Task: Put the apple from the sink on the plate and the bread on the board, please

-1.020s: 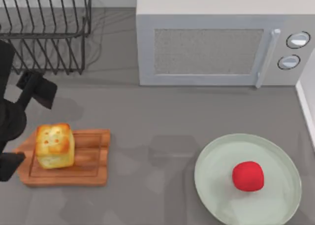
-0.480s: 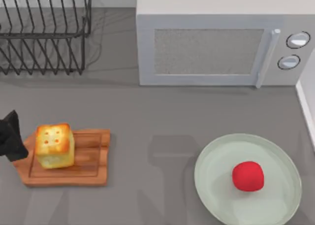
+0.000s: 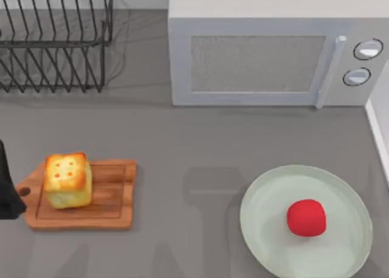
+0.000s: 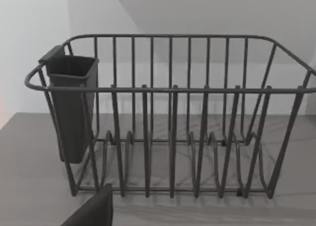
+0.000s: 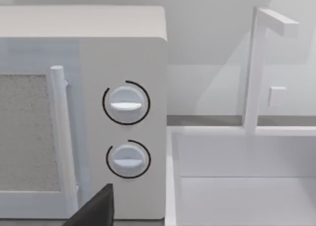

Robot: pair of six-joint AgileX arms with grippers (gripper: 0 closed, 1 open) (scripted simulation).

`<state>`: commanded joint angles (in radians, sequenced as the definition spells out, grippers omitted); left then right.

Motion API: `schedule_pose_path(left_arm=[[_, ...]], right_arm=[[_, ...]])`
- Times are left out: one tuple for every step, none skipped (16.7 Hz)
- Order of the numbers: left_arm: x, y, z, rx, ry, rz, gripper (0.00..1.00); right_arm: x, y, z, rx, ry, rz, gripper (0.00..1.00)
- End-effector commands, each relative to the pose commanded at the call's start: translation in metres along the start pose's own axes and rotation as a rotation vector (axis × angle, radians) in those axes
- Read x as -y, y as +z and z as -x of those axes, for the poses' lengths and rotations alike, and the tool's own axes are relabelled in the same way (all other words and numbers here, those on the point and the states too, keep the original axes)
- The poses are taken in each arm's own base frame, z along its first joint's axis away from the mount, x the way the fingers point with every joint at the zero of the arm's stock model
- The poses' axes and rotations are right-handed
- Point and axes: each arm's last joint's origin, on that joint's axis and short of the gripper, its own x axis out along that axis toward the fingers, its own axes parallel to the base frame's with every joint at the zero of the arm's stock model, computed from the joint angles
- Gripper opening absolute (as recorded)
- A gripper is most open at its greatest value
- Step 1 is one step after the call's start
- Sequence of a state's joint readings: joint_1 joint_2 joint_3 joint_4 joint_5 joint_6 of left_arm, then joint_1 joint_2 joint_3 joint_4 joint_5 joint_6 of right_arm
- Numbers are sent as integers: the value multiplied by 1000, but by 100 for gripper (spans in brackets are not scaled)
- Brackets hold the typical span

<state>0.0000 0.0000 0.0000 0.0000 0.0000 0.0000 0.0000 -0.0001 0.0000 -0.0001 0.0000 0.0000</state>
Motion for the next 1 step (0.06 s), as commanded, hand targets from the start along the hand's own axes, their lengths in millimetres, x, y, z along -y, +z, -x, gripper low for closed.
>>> schedule_pose_path(left_arm=[[0,0,0,0,0,0,100]], right_arm=[[0,0,0,0,0,0,100]])
